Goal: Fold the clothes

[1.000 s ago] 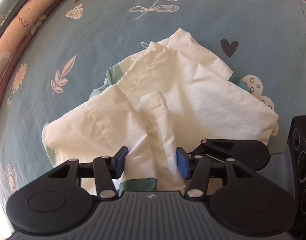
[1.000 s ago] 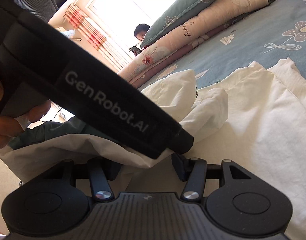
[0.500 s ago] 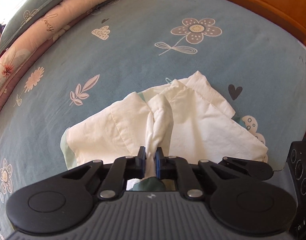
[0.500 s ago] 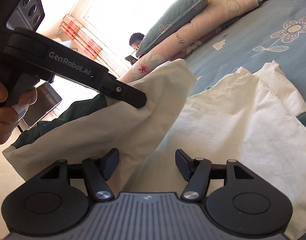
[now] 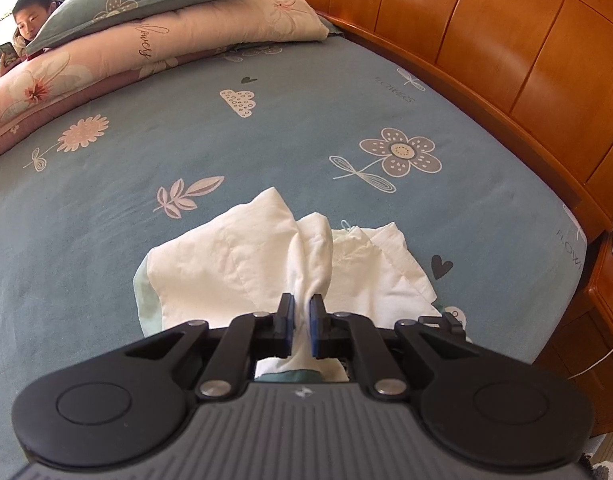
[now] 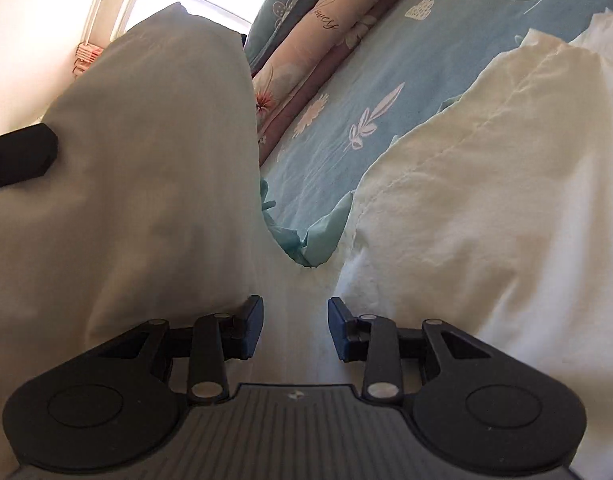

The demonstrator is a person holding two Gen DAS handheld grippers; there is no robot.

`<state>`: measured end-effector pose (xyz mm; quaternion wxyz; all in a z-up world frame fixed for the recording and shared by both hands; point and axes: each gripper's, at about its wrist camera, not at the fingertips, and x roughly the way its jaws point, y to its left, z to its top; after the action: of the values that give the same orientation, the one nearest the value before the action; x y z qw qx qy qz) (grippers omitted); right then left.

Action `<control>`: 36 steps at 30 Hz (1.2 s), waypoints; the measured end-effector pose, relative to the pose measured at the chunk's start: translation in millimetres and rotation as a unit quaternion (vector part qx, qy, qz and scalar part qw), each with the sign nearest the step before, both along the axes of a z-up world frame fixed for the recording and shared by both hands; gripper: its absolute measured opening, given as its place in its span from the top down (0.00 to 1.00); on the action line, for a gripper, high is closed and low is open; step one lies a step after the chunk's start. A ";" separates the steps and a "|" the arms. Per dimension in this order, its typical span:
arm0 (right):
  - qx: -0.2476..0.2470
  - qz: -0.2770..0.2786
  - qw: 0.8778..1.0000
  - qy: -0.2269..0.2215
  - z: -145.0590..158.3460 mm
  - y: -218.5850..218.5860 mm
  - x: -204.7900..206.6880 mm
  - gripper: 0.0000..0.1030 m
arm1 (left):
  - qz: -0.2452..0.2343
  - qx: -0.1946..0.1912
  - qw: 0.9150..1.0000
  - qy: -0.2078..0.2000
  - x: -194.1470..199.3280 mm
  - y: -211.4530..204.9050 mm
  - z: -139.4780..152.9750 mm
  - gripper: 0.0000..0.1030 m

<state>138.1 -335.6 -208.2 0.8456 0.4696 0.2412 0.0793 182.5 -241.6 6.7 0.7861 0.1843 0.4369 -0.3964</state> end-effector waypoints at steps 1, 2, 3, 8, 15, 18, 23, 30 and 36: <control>-0.001 0.004 1.000 0.008 -1.8 3.2 7.4 0.68 | 0.001 -0.005 1.000 0.010 2.4 2.7 -3.5 0.95; -0.004 0.005 1.000 0.017 -3.6 6.2 13.1 0.69 | 0.002 -0.010 1.000 0.019 4.5 5.3 -6.8 0.95; -0.008 0.005 1.000 0.025 -5.2 9.0 17.9 0.73 | 0.003 -0.018 0.999 0.027 6.0 7.4 -9.4 0.95; 0.003 0.006 0.999 0.034 -6.5 11.0 14.9 0.76 | 0.001 -0.043 0.997 0.058 9.2 9.5 -21.9 0.95; 0.037 -0.041 0.998 0.040 11.2 -25.8 -79.6 0.59 | -0.012 -0.059 0.995 0.080 5.2 1.7 -34.3 0.95; 0.089 -0.075 0.993 0.014 16.2 -49.6 -129.0 0.44 | -0.016 -0.060 0.994 0.092 2.9 -4.2 -45.2 0.95; 0.141 -0.048 0.988 -0.031 43.7 -59.6 -159.4 0.21 | -0.025 -0.045 0.994 0.101 -0.5 -24.3 -61.0 0.95; 0.088 -0.005 0.996 0.030 58.7 -47.1 -111.0 0.17 | -0.049 -0.033 0.992 0.111 -11.9 -51.0 -75.3 0.96; 0.053 0.008 0.998 0.023 50.6 -38.4 -98.8 0.78 | -0.057 -0.029 0.991 0.121 -13.1 -61.5 -85.2 0.99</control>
<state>39.3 -374.0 -157.7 0.8132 0.5131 0.2600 0.0883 169.4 -303.1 -78.5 0.7084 0.1364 0.5057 -0.4731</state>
